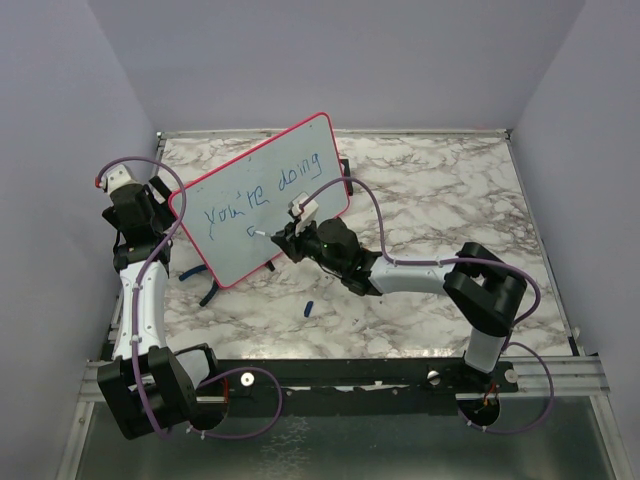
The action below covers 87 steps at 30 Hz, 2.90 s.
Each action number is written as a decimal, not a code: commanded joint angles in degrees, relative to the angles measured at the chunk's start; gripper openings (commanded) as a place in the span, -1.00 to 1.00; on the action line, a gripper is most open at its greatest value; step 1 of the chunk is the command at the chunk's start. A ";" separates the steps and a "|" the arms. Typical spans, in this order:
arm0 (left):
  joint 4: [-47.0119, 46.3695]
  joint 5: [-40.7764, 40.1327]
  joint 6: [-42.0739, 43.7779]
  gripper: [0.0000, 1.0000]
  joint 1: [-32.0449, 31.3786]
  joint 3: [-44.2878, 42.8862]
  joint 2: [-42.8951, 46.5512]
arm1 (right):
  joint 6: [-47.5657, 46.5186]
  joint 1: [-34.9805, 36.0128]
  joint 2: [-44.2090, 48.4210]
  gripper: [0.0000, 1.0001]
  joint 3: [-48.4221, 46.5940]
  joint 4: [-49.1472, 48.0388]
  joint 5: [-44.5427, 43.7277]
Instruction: Write a sentence on the whiteboard
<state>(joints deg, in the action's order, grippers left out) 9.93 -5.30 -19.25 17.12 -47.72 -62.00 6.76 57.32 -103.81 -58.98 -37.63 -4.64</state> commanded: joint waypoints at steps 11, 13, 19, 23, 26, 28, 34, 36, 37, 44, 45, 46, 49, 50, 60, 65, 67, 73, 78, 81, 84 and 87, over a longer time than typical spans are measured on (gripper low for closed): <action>-0.73 2.31 0.25 0.83 -0.69 0.44 0.39 | -1.93 -0.54 0.67 -0.99 -2.75 -1.87 -3.53; -0.71 2.31 0.19 0.84 -0.68 0.39 0.39 | -2.01 -0.54 0.79 -0.99 -3.01 -1.87 -3.53; -0.73 2.49 0.15 0.83 -0.69 0.44 0.39 | -2.11 -0.54 -0.19 -0.99 -3.34 -1.58 -3.84; -0.77 2.49 0.13 0.83 -0.68 0.44 0.39 | -2.04 -0.54 -0.60 -0.99 -2.47 -0.93 -4.23; -0.75 2.49 0.15 0.84 -0.69 0.40 0.39 | -1.48 -0.54 -0.26 -0.99 -0.69 -0.48 -3.94; -0.71 2.55 0.13 0.83 -0.70 0.35 0.39 | -0.96 -0.54 0.10 -0.99 0.58 -0.15 -3.80; -0.71 2.58 0.11 0.83 -0.69 0.36 0.47 | 0.60 -0.54 0.56 -0.99 3.37 0.65 -3.33; -0.73 2.58 0.05 0.84 -0.69 0.43 0.48 | 0.97 -0.54 0.39 -0.99 3.90 0.77 -2.91; -0.71 2.58 0.10 0.84 -0.69 0.44 0.47 | 1.10 -0.54 0.32 -0.99 4.03 0.77 -2.65; -0.71 2.44 0.14 0.83 -0.69 0.44 0.52 | 1.55 0.00 -0.19 -0.99 3.49 0.10 0.43; -0.71 2.41 0.17 0.83 -0.68 0.44 0.48 | 1.37 0.21 -0.38 -0.99 3.17 0.05 0.84; -0.74 2.40 0.17 0.84 -0.68 0.47 0.47 | 1.33 0.43 -0.61 -0.99 2.85 0.02 1.17; -0.71 2.33 0.13 0.84 -0.69 0.53 0.39 | 1.32 1.15 -1.26 -0.99 1.93 -0.08 1.83; -0.71 2.31 0.16 0.84 -0.69 0.51 0.39 | 1.24 1.35 -1.45 -0.99 1.59 -0.08 1.88; -0.71 2.31 0.17 0.84 -0.69 0.53 0.41 | 1.13 2.67 1.92 -0.99 2.44 -2.17 1.45; -0.72 2.44 0.10 0.84 -0.69 0.52 0.51 | 1.63 2.80 7.91 -0.99 5.44 -2.25 -1.38; -0.71 2.53 0.13 0.84 -0.69 0.54 0.50 | 1.58 2.75 9.31 -0.99 5.65 -0.93 -3.46; -0.73 2.58 0.11 0.83 -0.86 0.59 0.64 | -0.96 1.64 9.52 -0.99 5.27 -0.34 -7.16; -0.75 2.47 0.24 0.84 -1.10 0.63 0.65 | -0.95 0.50 7.32 -1.00 3.34 -0.65 -5.35; -0.71 2.40 0.24 0.83 -1.13 0.61 0.57 | -1.11 0.12 5.69 -0.99 2.08 -0.86 -4.48; -0.71 2.40 0.25 0.83 -1.11 0.62 0.54 | -1.31 0.00 4.67 -0.99 1.13 -0.88 -3.91; -0.75 2.40 0.24 0.83 -1.12 0.53 0.40 | -1.45 -0.18 3.94 -0.99 0.57 -0.96 -3.35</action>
<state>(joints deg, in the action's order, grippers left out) 9.93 -4.89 -19.25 16.73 -47.70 -62.00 6.33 57.39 -98.43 -56.12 -37.76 -9.13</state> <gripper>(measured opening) 0.918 0.115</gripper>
